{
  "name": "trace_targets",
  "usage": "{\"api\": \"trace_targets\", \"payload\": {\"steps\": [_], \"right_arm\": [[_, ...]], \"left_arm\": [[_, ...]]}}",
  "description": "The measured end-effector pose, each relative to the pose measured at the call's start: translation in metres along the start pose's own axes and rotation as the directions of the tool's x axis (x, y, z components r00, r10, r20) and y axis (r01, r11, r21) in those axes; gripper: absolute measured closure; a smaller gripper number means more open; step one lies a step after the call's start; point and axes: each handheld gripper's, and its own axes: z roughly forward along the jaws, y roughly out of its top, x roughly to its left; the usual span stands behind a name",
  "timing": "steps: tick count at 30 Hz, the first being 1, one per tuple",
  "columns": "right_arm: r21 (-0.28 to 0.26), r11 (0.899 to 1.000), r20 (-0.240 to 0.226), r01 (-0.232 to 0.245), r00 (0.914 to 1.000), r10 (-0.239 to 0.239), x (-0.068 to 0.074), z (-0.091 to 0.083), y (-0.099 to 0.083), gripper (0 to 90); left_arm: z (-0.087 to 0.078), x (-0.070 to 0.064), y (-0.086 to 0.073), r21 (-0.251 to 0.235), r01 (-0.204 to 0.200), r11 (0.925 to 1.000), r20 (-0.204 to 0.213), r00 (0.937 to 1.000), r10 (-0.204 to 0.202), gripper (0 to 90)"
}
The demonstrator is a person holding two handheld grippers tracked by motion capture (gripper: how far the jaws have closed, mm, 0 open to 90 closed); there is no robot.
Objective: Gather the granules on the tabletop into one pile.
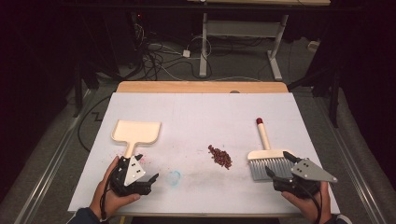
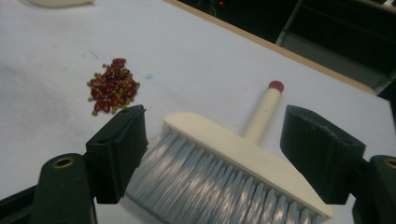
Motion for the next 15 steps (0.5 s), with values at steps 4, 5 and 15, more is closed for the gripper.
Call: {"api": "trace_targets", "payload": {"steps": [4, 5, 15], "right_arm": [[-0.012, 1.000, 0.009, 0.019, 0.9998, -0.019, 0.0045, 0.0001, 0.0010, 23.5], [-0.013, 1.000, 0.010, 0.023, 0.9997, -0.023, 0.0048, 0.0005, 0.0005, 23.6], [-0.013, 0.999, 0.031, 0.041, 0.9987, -0.040, 0.0061, -0.0035, -0.0014, 23.9]], "left_arm": [[0.0006, 0.0008, 0.0014, -0.009, 0.005, 0.9999, 0.002, 1.0000, -0.005, 17.3], [0.0012, 0.0010, 0.0019, -0.008, 0.003, 1.0000, 0.003, 1.0000, -0.003, 17.3], [0.0066, -0.0008, 0.0069, -0.004, -0.007, 1.0000, 0.003, 1.0000, 0.007, 17.3]]}}
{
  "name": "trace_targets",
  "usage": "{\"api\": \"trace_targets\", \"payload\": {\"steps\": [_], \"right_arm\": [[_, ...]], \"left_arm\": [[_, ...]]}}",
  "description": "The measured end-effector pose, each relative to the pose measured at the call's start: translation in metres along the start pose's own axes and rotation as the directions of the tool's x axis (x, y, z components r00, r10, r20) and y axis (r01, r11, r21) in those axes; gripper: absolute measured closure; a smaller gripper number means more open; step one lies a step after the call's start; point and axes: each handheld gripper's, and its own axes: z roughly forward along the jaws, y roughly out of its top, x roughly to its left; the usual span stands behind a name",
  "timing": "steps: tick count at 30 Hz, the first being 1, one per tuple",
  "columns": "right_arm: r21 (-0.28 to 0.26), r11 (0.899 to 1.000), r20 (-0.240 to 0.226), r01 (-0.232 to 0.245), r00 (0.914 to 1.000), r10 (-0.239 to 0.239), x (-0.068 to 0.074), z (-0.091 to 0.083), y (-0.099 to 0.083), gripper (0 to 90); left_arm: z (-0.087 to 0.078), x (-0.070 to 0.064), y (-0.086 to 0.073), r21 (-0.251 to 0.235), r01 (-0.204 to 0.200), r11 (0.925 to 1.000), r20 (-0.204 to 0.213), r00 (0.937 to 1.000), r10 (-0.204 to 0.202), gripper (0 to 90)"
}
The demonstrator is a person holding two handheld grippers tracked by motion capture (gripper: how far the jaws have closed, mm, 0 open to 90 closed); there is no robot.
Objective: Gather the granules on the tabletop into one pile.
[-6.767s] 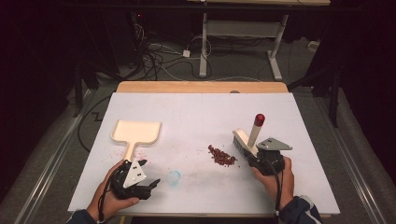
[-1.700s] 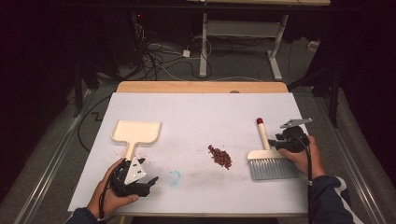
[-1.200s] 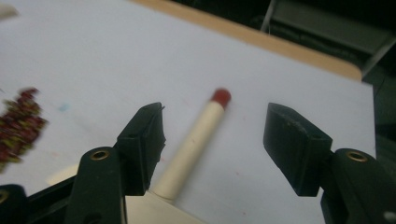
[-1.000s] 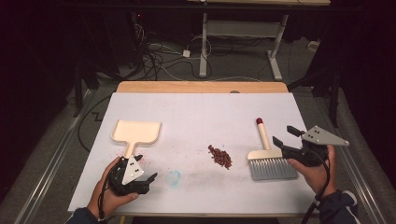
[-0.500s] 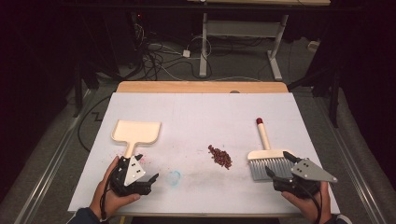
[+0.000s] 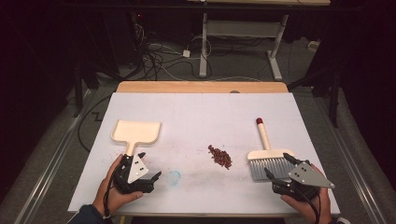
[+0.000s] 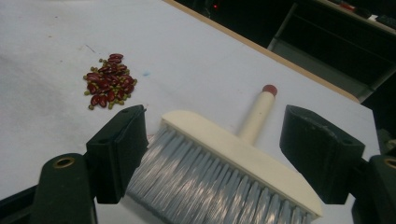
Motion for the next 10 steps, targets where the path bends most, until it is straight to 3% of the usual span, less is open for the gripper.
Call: {"api": "trace_targets", "payload": {"steps": [10], "right_arm": [[-0.012, 1.000, 0.003, 0.005, 1.0000, -0.005, -0.0006, 0.0010, 0.0001, 23.8]], "left_arm": [[0.0035, 0.0013, -0.0002, 0.011, -0.006, 0.9999, 0.006, 1.0000, 0.006, 17.3]]}}
